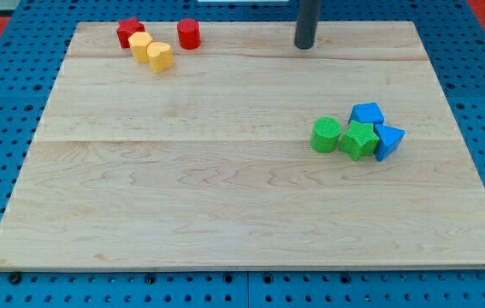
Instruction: Point your arm closer to the red circle
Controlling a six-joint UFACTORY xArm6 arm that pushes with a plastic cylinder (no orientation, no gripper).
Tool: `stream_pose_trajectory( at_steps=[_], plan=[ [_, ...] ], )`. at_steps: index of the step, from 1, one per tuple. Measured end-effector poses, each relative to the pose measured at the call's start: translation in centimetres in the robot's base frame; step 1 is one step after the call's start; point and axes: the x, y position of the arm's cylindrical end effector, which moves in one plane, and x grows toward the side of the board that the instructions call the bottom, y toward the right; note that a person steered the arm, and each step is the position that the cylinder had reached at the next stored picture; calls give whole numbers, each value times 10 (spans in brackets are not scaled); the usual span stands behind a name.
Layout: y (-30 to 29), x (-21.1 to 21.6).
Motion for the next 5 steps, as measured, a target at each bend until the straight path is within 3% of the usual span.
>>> stream_pose_trajectory(
  at_steps=[1, 5],
  plan=[
    [-72, 0],
    [-152, -51]
  ],
)
